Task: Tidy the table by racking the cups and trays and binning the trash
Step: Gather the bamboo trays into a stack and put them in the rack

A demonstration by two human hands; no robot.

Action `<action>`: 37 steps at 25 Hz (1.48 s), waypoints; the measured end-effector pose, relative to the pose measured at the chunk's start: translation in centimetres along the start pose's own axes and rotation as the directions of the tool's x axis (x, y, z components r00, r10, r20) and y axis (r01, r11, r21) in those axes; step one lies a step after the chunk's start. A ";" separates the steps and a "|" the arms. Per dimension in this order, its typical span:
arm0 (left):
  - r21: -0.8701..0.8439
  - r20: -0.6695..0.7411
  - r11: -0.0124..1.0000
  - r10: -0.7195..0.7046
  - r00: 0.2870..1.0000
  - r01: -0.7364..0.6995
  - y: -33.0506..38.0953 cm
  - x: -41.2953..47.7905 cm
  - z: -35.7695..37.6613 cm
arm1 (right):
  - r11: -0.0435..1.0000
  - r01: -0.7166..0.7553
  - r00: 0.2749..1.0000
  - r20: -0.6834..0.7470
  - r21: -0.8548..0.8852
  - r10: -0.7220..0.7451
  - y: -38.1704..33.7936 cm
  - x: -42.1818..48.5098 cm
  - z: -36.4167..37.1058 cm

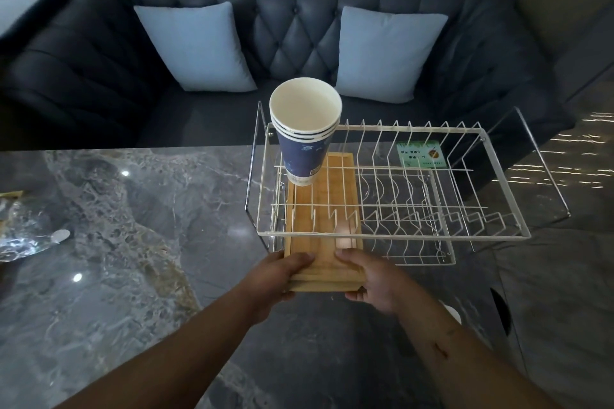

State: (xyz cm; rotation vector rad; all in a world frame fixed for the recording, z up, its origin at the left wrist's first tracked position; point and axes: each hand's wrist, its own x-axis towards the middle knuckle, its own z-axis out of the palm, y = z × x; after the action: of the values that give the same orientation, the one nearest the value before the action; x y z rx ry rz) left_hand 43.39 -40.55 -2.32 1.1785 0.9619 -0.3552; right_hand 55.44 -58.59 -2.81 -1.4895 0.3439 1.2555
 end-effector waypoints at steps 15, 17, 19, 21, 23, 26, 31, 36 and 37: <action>0.098 -0.119 0.995 0.034 0.992 -0.022 -0.8 -0.6 1.1 | 0.985 0.100 0.979 -0.164 -0.144 -0.124 1.7 0.0 0.4; 0.108 -0.127 0.993 0.050 0.991 -0.036 -0.8 -0.8 1.3 | 0.983 0.118 0.976 -0.164 -0.142 -0.141 1.9 -0.1 0.5; 0.125 -0.132 0.991 0.064 0.989 -0.047 -0.7 -1.1 1.5 | 0.981 0.126 0.975 -0.164 -0.146 -0.150 2.0 -0.2 0.6; 0.142 -0.136 0.988 0.074 0.988 -0.055 -0.5 -1.5 1.7 | 0.976 0.132 0.972 -0.168 -0.171 -0.161 2.0 -0.3 0.6; 0.162 -0.136 0.985 0.077 0.988 -0.055 -0.4 -1.9 1.9 | 0.969 0.138 0.971 -0.167 -0.206 -0.173 1.9 -0.4 0.6; 0.207 -0.146 0.978 0.071 0.987 -0.040 -0.3 -2.7 1.9 | 0.958 0.127 0.970 -0.171 -0.257 -0.174 1.8 -0.7 0.5; 0.239 -0.117 0.971 0.037 0.992 -0.009 -0.9 -3.8 1.2 | 0.943 0.109 0.973 -0.162 -0.313 -0.166 2.2 -1.9 0.8; 0.300 -0.086 0.954 0.028 0.996 -0.001 -1.6 -4.8 0.7 | 0.916 0.075 0.965 -0.201 -0.394 -0.165 3.1 -3.4 1.0; 0.313 -0.061 0.950 0.019 0.998 0.001 -1.7 -5.0 0.5 | 0.912 0.058 0.962 -0.221 -0.406 -0.159 3.4 -3.6 1.0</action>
State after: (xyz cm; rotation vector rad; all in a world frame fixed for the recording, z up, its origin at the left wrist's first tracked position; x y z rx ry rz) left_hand 39.54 -42.80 0.62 1.4902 0.9782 -0.4784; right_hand 50.91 -60.38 -1.50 -1.9971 0.1691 1.0889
